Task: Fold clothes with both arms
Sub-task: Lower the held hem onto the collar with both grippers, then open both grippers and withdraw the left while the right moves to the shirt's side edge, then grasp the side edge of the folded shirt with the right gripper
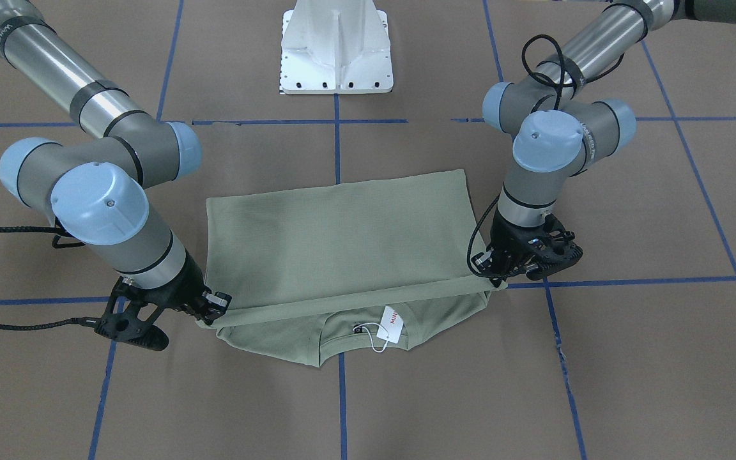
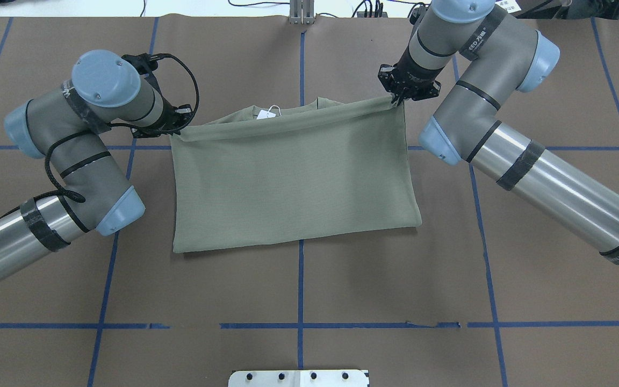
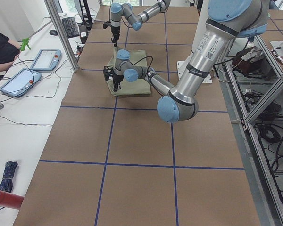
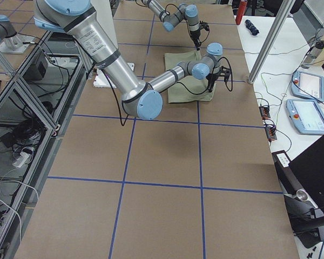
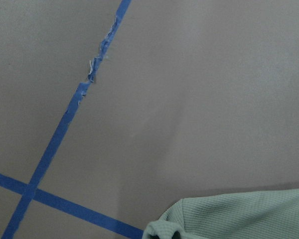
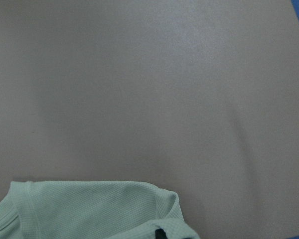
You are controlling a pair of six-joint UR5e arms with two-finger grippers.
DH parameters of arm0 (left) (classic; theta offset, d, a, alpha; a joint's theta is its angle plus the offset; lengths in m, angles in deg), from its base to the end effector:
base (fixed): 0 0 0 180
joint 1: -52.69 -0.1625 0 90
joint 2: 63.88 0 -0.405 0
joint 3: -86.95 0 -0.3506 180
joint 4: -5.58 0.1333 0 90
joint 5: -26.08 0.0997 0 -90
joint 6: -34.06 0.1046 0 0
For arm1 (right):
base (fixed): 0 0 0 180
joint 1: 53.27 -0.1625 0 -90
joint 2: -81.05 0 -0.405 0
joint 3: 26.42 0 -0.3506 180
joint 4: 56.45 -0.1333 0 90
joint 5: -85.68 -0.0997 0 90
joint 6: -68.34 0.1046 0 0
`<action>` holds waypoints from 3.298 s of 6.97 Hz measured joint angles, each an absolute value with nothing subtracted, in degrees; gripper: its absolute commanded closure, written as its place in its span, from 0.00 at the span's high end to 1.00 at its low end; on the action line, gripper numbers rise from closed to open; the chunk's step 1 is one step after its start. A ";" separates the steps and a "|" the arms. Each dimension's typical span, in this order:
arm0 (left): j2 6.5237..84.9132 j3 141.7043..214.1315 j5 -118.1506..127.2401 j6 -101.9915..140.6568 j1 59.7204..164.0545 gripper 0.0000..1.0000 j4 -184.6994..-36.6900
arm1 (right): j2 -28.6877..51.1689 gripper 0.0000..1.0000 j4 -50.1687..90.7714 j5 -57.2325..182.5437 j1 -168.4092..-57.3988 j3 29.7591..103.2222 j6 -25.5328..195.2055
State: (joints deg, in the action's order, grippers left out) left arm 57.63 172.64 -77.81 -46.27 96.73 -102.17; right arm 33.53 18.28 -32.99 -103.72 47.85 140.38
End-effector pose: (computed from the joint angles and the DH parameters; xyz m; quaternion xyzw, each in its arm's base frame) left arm 0.4034 -0.5406 0.3489 0.0717 0.3890 -0.2269 0.8900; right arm -0.3957 -0.6097 0.3048 0.0041 -0.4172 0.1678 0.8932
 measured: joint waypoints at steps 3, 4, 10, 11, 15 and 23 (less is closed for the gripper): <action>57.67 172.64 -77.61 -46.27 96.74 0.00 -102.17 | 33.65 0.00 17.64 -32.09 -103.71 47.23 140.40; 57.68 172.64 -77.29 -46.27 96.77 0.12 -102.17 | 33.60 0.09 16.19 -31.98 -103.68 46.43 140.40; 57.93 172.64 -76.58 -46.21 96.78 0.98 -102.17 | 33.49 1.00 14.12 -32.05 -102.96 45.85 140.65; 58.26 172.66 -76.62 -46.19 96.80 0.99 -102.11 | 33.22 1.00 14.07 -32.21 -102.97 46.47 140.72; 59.31 174.63 -77.11 -46.41 96.89 0.99 -101.37 | 18.44 0.99 14.77 -32.37 -98.13 65.55 142.47; 58.74 177.12 -77.09 -46.88 96.91 0.99 -101.22 | 10.03 0.23 14.75 -29.74 -88.90 72.03 145.07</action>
